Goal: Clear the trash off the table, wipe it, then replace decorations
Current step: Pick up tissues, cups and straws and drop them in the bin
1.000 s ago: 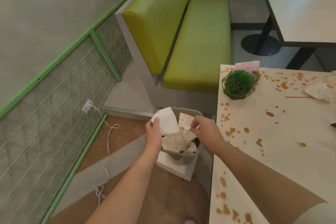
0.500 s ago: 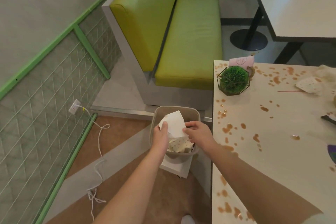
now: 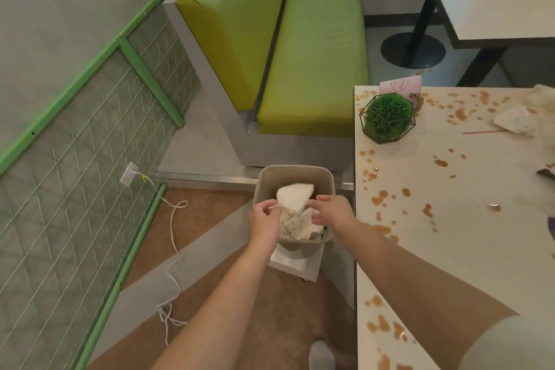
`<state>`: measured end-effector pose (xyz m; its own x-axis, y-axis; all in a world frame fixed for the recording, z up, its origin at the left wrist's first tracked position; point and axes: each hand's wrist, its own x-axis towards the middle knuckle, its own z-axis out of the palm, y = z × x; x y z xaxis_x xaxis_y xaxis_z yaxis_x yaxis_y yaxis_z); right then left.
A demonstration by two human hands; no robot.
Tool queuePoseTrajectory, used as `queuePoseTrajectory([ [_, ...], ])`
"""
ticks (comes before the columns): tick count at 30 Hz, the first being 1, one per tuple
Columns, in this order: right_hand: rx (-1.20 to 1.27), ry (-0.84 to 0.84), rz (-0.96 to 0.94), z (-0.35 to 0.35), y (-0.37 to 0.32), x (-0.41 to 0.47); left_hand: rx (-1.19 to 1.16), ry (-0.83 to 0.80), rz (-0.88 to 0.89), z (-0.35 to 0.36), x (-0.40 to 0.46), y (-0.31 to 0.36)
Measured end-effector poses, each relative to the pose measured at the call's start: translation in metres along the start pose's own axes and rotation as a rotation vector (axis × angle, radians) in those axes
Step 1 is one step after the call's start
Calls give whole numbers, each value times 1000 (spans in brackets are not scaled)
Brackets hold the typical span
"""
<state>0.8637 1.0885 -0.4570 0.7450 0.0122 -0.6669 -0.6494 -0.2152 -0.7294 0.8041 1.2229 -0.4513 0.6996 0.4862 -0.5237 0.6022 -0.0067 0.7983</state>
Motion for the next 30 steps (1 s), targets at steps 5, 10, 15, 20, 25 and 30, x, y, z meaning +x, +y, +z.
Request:
queuePoseTrajectory([
  [5,-11,30,-106,-25,8,-20,88,-162,49,23,-25,1],
  [10,-32,151,-209,-72,-4,-38,173,-260,139,64,-46,20],
  [15,-6,237,-246,-136,-18,-51,232,-342,232,116,-69,57],
  [20,10,318,-290,-206,-32,-52,265,-425,338,172,-85,88],
  [25,-55,392,-345,-273,-44,-39,315,-439,394,232,-95,112],
  [30,-175,433,-341,-338,-56,-20,356,-414,443,285,-100,138],
])
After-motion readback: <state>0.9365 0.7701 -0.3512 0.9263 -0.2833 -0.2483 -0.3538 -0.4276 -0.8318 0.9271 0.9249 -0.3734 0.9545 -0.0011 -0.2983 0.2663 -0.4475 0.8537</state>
